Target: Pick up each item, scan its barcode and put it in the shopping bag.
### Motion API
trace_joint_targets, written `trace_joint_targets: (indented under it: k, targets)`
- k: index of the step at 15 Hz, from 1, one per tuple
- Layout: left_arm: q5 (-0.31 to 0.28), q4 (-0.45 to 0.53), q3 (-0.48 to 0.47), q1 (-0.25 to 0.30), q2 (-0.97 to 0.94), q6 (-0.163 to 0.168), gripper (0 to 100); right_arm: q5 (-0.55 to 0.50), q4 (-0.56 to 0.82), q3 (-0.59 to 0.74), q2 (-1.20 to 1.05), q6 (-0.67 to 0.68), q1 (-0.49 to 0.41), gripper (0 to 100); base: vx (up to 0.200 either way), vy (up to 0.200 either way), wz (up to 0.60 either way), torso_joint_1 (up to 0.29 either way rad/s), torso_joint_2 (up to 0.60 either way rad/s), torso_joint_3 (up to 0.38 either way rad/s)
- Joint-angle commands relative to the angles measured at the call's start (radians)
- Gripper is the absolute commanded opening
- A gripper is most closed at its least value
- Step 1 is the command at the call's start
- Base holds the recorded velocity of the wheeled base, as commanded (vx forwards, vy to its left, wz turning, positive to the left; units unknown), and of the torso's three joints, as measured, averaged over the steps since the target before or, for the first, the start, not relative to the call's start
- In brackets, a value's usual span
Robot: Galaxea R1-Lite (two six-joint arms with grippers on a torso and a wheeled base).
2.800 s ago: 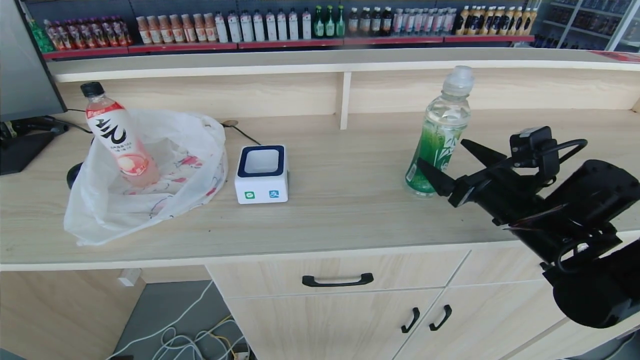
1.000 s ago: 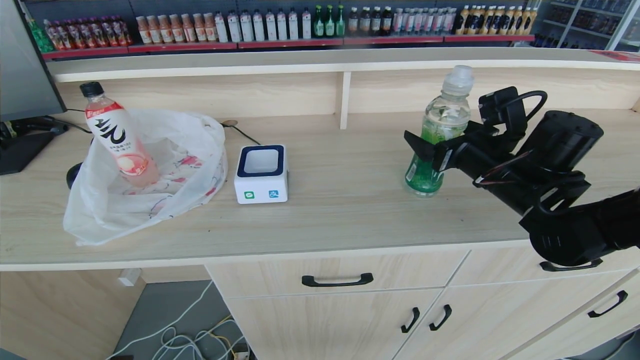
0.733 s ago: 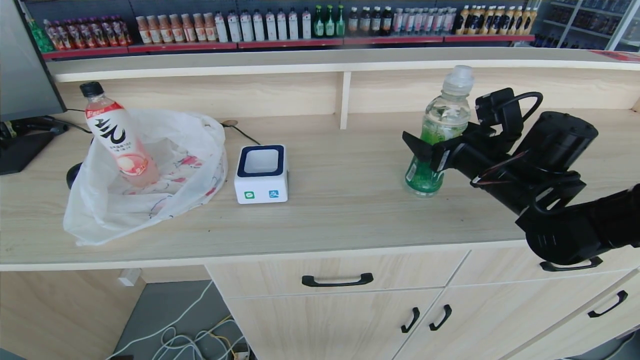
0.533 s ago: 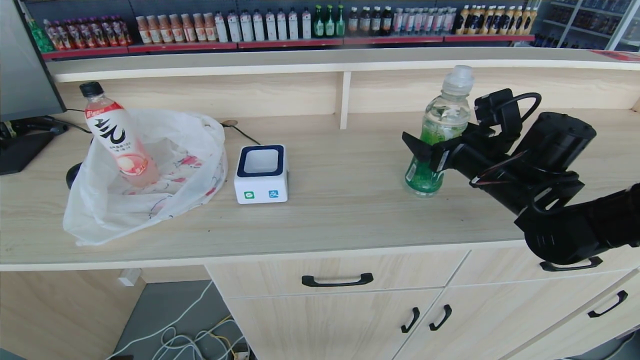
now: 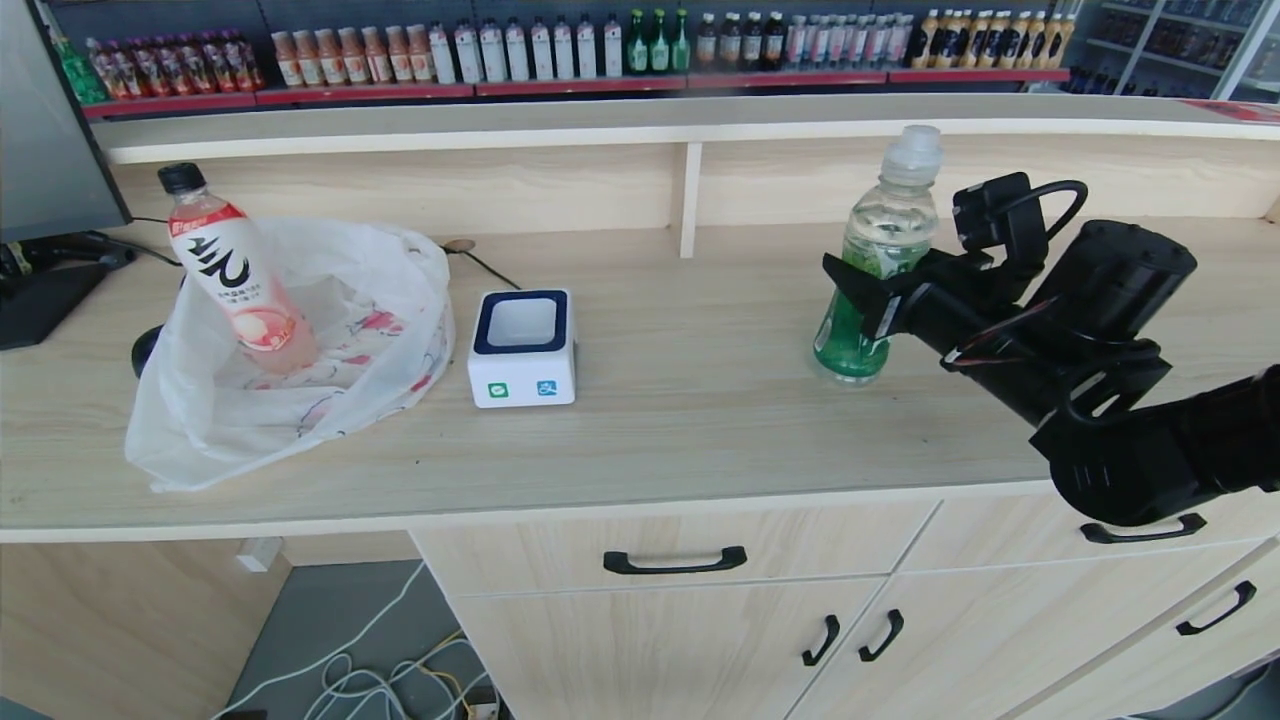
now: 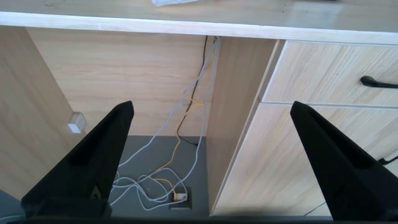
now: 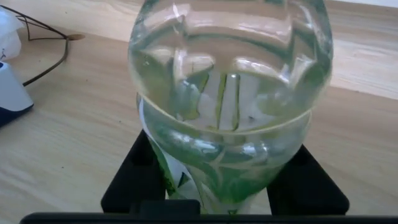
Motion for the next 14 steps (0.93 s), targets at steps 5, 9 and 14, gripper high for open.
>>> trace_joint_targets:
  k: [5,9,14]
  targets:
    - [0.0,-0.001,0.0,0.0,0.0,0.0,100,0.003,-0.001,0.004,-0.028,0.003,-0.001,0,0.0,0.0,0.0,0.0,0.0,0.0]
    - [0.0,-0.001,0.0,0.0,0.001,0.0,100,0.005,0.001,0.011,-0.07,0.005,-0.001,0,0.0,0.0,0.0,0.0,0.0,0.0]
    - [0.0,-0.001,0.0,0.0,0.001,0.0,100,0.01,0.004,0.053,-0.174,0.023,0.003,0,0.0,0.0,0.0,0.0,0.0,0.0]
